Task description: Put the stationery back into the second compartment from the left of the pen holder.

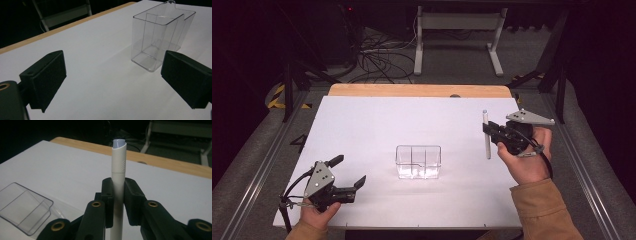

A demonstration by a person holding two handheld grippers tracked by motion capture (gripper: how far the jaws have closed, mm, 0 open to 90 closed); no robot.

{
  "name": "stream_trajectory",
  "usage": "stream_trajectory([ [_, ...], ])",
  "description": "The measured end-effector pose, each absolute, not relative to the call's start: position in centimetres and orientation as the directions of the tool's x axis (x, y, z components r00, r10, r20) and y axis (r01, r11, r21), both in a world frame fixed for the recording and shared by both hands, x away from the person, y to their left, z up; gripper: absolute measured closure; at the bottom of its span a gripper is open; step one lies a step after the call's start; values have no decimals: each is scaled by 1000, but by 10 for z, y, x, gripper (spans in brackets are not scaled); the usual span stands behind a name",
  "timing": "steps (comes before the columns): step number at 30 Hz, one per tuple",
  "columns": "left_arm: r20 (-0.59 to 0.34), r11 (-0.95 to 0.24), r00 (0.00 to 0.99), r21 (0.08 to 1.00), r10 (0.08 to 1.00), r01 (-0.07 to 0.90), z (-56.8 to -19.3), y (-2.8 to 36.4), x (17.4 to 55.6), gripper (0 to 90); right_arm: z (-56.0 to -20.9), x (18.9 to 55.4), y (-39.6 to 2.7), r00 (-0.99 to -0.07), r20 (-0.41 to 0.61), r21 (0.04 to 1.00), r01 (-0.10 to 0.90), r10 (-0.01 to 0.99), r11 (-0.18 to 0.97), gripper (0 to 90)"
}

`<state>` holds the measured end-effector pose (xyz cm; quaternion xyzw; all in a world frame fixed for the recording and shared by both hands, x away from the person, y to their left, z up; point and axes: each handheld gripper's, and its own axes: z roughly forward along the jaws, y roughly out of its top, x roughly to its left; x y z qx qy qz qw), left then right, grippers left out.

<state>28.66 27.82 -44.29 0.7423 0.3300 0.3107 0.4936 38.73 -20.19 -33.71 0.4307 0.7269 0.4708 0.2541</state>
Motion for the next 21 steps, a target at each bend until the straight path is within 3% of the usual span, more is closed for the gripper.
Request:
stream_trajectory([
  [4,140,-301,586,936,798,185,-443,278,286,68,-336,385,-200,-573,65,923,347,817,169,792],
  [10,140,-299,582,936,801,186,-443,279,284,69,-333,381,-191,-668,-8,953,219,744,207,792],
  [21,139,-298,577,936,805,189,-444,281,283,69,-332,379,-167,-776,11,972,155,630,174,791],
])
